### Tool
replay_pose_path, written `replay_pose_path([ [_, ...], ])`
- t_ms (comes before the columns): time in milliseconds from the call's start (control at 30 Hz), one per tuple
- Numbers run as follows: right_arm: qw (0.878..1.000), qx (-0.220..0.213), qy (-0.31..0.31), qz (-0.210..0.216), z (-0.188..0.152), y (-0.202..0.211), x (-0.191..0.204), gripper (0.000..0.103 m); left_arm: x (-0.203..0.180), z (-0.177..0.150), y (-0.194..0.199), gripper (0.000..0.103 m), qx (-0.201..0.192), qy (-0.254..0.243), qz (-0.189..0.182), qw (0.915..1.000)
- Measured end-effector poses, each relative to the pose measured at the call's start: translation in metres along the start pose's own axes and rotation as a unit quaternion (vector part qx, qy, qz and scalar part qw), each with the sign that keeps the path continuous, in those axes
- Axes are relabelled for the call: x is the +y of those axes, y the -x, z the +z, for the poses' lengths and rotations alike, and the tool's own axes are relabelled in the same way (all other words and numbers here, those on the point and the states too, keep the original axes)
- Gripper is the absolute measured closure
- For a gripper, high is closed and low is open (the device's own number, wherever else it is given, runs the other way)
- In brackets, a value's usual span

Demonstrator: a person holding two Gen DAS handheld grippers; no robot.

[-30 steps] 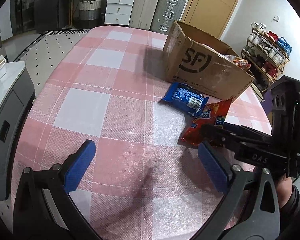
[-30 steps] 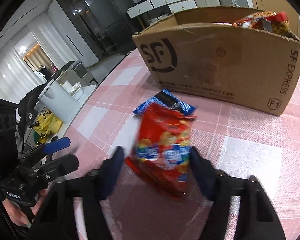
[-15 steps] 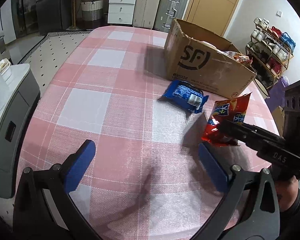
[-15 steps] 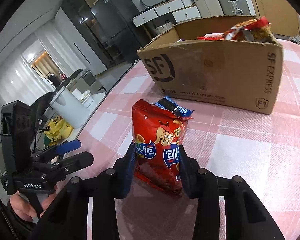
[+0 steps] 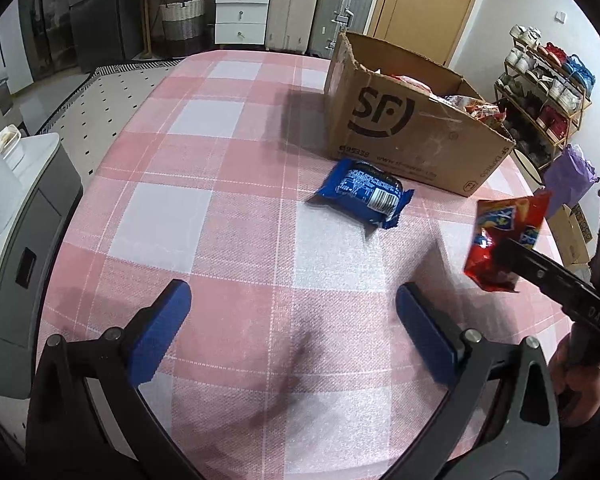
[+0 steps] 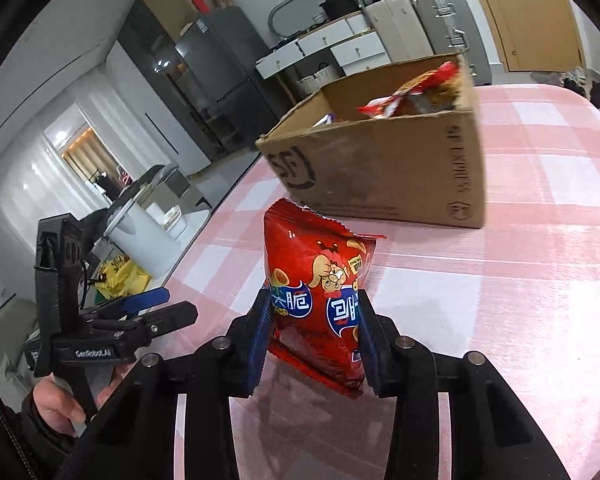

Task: Organize snacks
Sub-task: 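Lift the chip bag with the right gripper while the left gripper grasps the blue Oreo pack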

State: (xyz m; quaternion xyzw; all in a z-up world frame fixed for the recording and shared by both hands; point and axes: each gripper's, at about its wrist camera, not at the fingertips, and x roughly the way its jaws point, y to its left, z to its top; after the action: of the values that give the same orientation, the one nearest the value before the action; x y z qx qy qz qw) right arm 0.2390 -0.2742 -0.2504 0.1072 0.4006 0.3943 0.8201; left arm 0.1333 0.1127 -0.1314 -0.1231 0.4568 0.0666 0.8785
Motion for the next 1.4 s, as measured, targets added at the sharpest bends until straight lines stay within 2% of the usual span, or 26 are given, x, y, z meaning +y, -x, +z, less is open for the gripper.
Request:
replay_pose_path([
  [367,0.999,-0.034,-0.008,0.004,0.004,0.041,-0.014,0.063,-0.023,0.033,-0.01,0.001,0.005,-0.052,-0.002,0.9986],
  [600,0.999,-0.049,-0.013,0.002,0.005,0.063,-0.022,0.063,-0.042,0.058,-0.035,0.001,0.049,-0.086,-0.028,0.9947],
  [700,0.998,-0.055,-0.019,-0.001,0.004,0.07,-0.028,0.063,-0.051,0.064,-0.045,0.001,0.052,-0.1,-0.019,0.9935],
  [1033,0.997,-0.067,-0.026,-0.023,0.006,0.094,-0.044,0.063,-0.062,0.082,-0.079,0.002,0.062,-0.113,-0.018,0.9915],
  [1100,0.997,-0.067,-0.029,-0.026,0.005,0.096,-0.046,0.063,-0.065,0.084,-0.085,0.002,0.063,-0.118,-0.008,0.991],
  [1400,0.997,-0.064,-0.039,-0.032,0.003,0.099,-0.049,0.063,-0.068,0.092,-0.106,0.003,0.077,-0.119,-0.011,0.9899],
])
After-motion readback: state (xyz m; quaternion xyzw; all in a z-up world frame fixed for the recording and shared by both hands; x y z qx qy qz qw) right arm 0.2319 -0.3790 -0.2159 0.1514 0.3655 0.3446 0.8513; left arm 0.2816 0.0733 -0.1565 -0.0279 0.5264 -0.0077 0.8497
